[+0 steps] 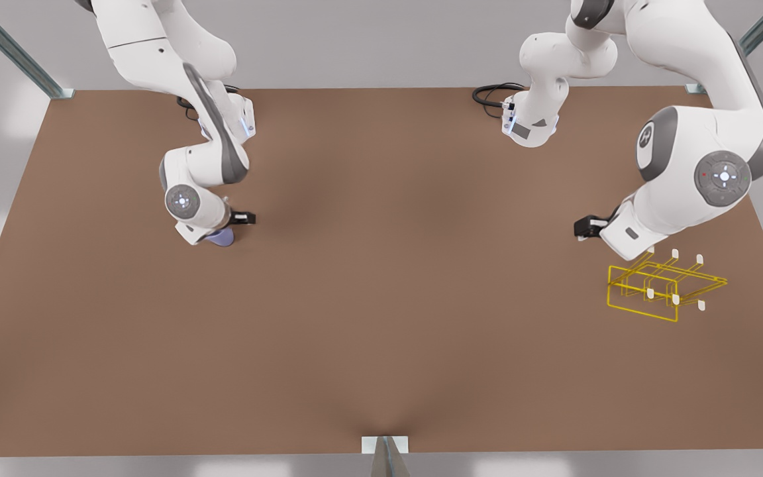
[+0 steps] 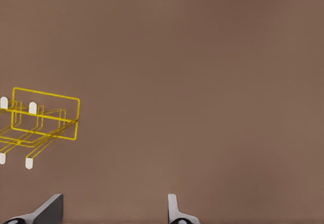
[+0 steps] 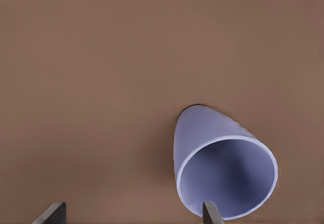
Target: Place the cup on the cup holder
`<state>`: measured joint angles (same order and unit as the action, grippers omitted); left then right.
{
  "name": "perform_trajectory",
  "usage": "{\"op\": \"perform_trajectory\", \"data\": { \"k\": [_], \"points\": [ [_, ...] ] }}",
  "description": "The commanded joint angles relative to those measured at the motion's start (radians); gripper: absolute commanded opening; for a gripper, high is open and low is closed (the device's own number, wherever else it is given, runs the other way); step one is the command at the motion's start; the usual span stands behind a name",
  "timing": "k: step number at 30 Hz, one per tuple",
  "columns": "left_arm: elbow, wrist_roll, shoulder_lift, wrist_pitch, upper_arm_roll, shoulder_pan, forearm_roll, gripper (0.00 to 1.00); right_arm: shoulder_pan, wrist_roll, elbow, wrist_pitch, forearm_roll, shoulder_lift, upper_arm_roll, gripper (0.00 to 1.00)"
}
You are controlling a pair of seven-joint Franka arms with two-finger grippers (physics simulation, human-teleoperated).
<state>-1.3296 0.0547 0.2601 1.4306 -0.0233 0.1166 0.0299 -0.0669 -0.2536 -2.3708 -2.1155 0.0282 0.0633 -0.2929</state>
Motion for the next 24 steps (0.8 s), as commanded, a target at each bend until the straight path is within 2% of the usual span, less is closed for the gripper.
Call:
{"op": "perform_trajectory", "data": {
  "k": [1,6,12,13,14,15,16,18,19,21,22,24],
  "points": [
    [0.009,0.002,0.01,0.065,-0.001,0.0,-0.013,1.0,0.007,-0.01,-0.001,-0.02,-0.004,0.004,0.0,1.0],
    [0.018,0.008,0.028,0.065,-0.001,0.0,-0.051,1.0,0.025,-0.015,-0.01,-0.089,-0.004,0.069,-0.002,1.0],
    [0.017,0.078,0.039,0.067,0.0,0.002,-0.042,1.0,0.015,-0.009,-0.01,-0.083,-0.004,0.069,-0.002,1.0],
    [0.018,0.494,0.077,0.076,-0.003,0.002,-0.131,1.0,0.013,-0.009,-0.01,-0.074,-0.004,0.064,-0.002,1.0],
    [0.024,0.899,0.097,0.186,-0.004,0.003,-0.261,1.0,0.012,-0.006,-0.011,-0.072,-0.007,0.064,0.0,1.0],
    [0.039,1.278,0.131,0.316,-0.007,0.02,-0.295,1.0,0.009,-0.006,-0.013,-0.069,-0.016,0.064,0.0,1.0],
    [0.089,1.577,0.177,0.367,-0.007,0.034,-0.295,1.0,0.009,-0.006,-0.016,-0.069,-0.017,0.063,0.0,1.0],
    [0.101,1.697,0.206,0.349,-0.035,0.069,-0.271,1.0,0.007,-0.006,-0.025,-0.07,-0.033,0.066,0.0,1.0],
    [0.101,1.719,0.212,0.35,-0.038,0.071,-0.266,1.0,0.007,-0.006,-0.025,-0.07,-0.033,0.067,0.0,0.95],
    [0.098,1.72,0.225,0.347,-0.035,0.071,-0.242,1.0,-0.001,-0.006,-0.031,-0.081,-0.037,0.069,0.0,0.6],
    [0.096,1.72,0.226,0.347,-0.035,0.071,-0.235,1.0,-0.002,-0.006,-0.031,-0.08,-0.039,0.07,0.0,0.51],
    [0.096,1.72,0.234,0.347,-0.038,0.072,-0.237,1.0,-0.004,-0.006,-0.031,-0.077,-0.037,0.07,0.0,0.47]
  ]
}}
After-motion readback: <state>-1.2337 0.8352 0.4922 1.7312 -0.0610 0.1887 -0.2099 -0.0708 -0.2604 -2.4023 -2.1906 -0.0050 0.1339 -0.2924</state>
